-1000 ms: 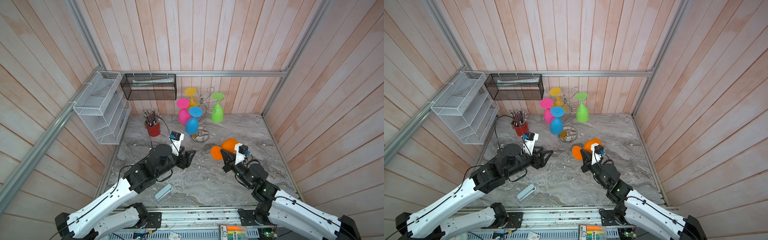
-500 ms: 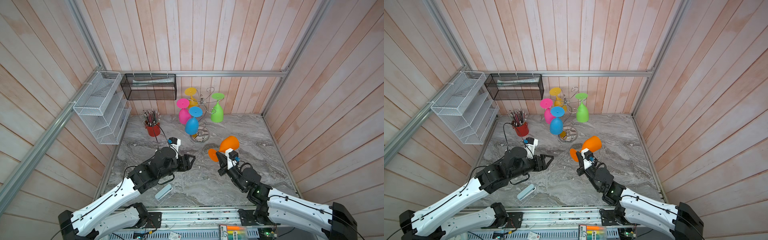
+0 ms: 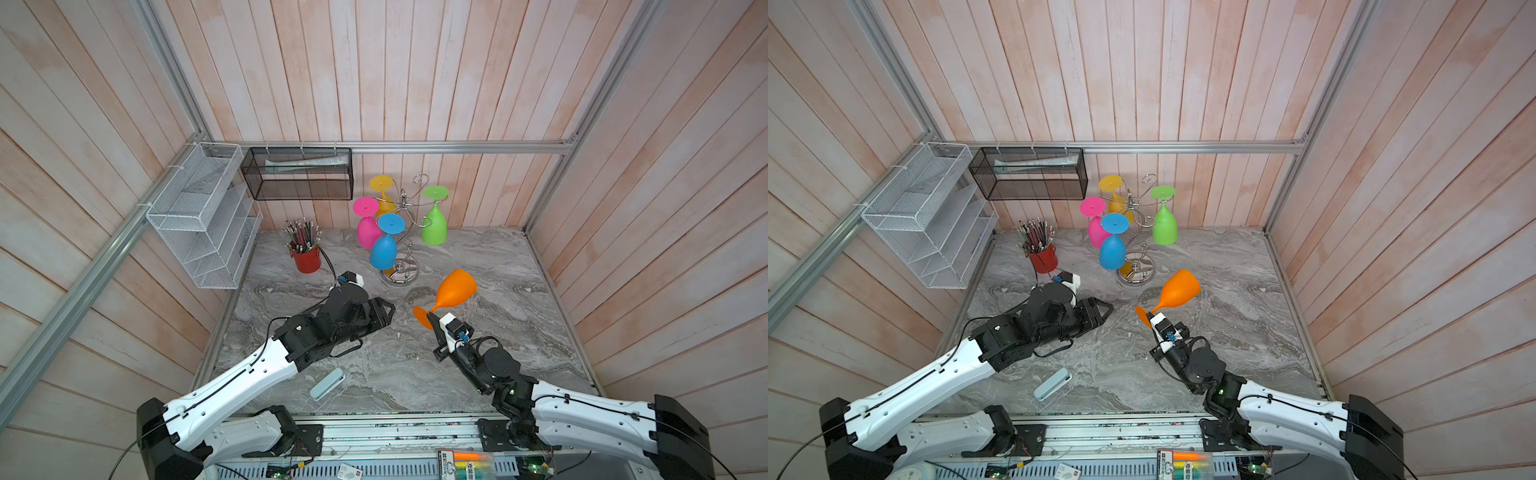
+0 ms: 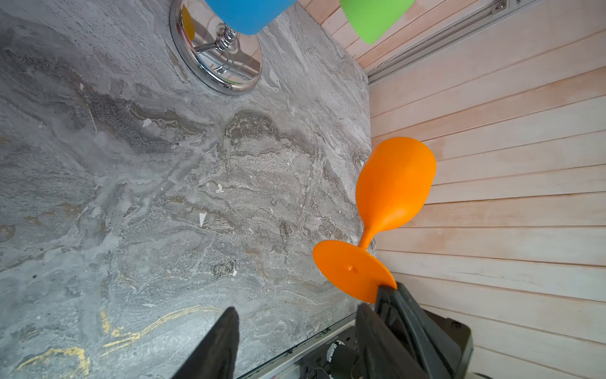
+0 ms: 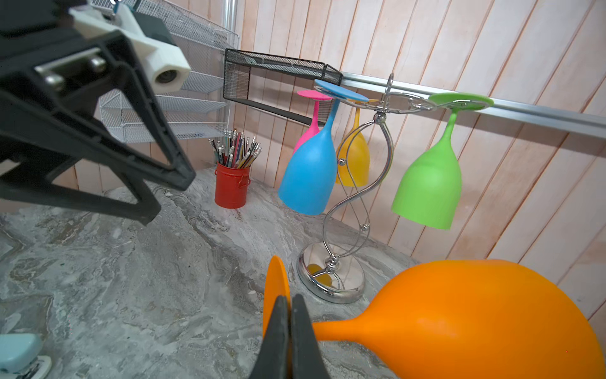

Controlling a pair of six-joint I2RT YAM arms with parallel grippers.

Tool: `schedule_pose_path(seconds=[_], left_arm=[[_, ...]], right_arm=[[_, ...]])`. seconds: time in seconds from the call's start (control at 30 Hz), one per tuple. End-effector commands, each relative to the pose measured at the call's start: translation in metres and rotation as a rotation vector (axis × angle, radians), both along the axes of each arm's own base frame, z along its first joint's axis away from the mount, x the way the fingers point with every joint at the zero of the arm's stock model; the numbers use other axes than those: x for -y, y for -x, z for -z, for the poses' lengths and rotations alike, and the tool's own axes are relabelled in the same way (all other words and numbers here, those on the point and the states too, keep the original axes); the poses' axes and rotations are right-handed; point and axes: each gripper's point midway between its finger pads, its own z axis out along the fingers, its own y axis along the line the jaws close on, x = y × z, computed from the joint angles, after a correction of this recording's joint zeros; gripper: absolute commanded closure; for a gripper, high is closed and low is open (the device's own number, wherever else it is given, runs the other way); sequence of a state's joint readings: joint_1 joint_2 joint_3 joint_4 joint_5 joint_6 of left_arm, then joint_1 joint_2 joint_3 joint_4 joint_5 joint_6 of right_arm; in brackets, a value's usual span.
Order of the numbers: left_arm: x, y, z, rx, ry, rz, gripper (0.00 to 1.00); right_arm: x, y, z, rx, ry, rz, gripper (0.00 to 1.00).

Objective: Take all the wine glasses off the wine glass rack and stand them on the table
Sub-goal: 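Carry the orange glass toward the left gripper while the left gripper reaches for its foot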

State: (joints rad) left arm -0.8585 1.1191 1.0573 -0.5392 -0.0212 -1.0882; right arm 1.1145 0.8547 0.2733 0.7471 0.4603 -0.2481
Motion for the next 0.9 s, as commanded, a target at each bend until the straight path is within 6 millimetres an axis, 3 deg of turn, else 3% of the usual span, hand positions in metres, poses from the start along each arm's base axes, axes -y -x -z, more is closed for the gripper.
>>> schedule_pose_path(seconds=[0.0,0.27,0.87], left_arm=[[0.008,-0.001,-0.009,-0.047,0.063,-0.022,0.41],[0.017,-0.003,-0.006,-0.154,0.082,-0.060,0.41],[0.024,-0.004,0.007,-0.306,0.110,-0.143,0.41]], right_arm=[[-0.002,0.008,-0.019,0.111,0.004,-0.022,1.00],[-0.013,0.021,-0.024,0.223,0.078,-0.073,1.00],[-0.045,0.028,-0.021,0.322,0.228,-0.127,1.00]])
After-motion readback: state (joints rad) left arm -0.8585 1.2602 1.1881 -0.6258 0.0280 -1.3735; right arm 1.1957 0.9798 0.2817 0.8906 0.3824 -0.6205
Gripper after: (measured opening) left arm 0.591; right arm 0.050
